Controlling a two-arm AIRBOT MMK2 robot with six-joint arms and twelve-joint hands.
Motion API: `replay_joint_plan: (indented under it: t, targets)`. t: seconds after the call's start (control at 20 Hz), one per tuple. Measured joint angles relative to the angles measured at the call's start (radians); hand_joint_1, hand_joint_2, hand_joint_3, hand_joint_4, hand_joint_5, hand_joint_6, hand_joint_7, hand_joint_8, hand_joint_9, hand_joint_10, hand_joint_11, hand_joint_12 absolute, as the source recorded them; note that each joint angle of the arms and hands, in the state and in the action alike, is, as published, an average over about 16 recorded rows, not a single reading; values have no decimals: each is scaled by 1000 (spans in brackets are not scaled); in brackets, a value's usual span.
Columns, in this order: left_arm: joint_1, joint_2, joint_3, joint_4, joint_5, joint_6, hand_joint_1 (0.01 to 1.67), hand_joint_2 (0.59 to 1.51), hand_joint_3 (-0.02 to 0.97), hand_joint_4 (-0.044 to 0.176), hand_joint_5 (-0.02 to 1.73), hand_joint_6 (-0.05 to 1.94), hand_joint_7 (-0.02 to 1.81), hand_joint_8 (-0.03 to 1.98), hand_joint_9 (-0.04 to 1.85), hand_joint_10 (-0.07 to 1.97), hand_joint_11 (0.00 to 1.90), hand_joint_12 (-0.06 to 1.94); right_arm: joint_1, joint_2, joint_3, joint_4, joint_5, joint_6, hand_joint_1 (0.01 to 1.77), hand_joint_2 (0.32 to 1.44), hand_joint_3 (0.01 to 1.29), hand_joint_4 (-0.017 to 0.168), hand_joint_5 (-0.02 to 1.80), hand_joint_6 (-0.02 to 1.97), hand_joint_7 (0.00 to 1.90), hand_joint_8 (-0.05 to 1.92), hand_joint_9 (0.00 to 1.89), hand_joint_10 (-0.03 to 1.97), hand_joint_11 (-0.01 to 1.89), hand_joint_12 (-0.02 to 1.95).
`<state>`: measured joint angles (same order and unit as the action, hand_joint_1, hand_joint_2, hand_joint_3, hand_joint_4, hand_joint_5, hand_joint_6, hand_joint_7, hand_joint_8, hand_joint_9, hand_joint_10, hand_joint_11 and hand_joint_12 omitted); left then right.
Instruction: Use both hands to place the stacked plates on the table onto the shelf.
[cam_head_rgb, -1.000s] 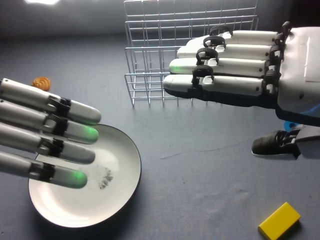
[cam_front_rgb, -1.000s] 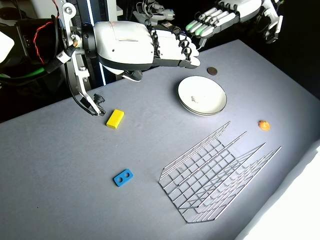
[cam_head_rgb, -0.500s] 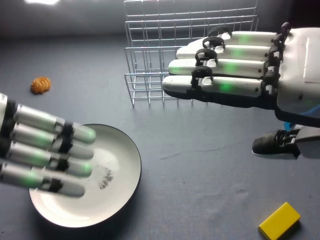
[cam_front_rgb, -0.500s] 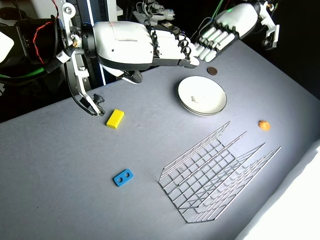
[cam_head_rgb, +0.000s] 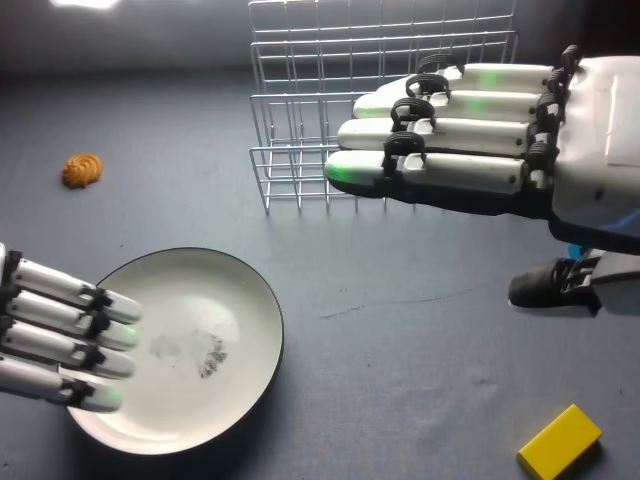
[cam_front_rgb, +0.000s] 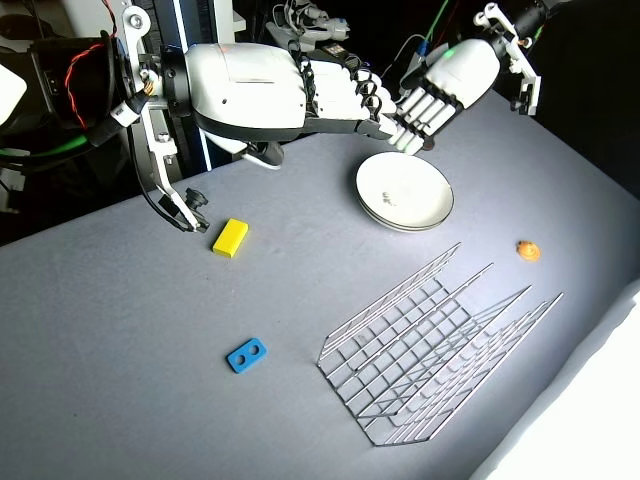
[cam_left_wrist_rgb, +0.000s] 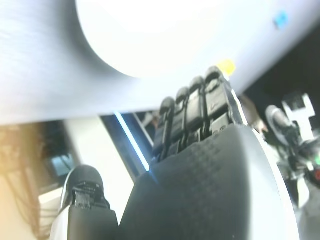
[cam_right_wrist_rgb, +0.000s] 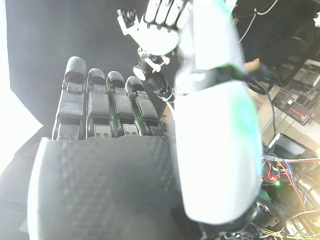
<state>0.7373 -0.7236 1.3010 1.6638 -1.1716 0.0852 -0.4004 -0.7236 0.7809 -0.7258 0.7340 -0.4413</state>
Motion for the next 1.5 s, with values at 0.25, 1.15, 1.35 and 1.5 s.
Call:
replay_joint_plan:
  t: [0.25, 1.15, 1.35, 1.5]
  targets:
    - [74, -28, 27, -24, 74, 0, 21, 1107, 18, 0, 66, 15, 38, -1, 21, 4, 17, -13, 0, -2, 0, 1, -4, 0, 1316, 937, 15, -3, 19, 21, 11, 15, 18, 7, 15, 268]
    - [216, -106, 76, -160, 214, 0, 23, 1110, 18, -5, 53, -8, 28, -4, 20, 4, 16, -14, -5, -7, 0, 4, -14, -13, 1334, 919, 16, -3, 28, 22, 13, 14, 18, 6, 14, 280]
    - [233, -115, 54, -205, 233, 0, 23, 1110, 18, -6, 45, -13, 23, -6, 20, 5, 16, -14, -15, -17, 0, 6, -17, -51, 1318, 922, 16, -3, 36, 22, 16, 14, 18, 5, 14, 285]
    - [241, -120, 27, -244, 251, 0, 23, 1111, 17, -5, 47, -14, 24, -9, 19, 5, 16, -14, -21, -30, 0, 9, -21, -88, 1313, 923, 16, -3, 40, 22, 18, 14, 19, 5, 14, 294]
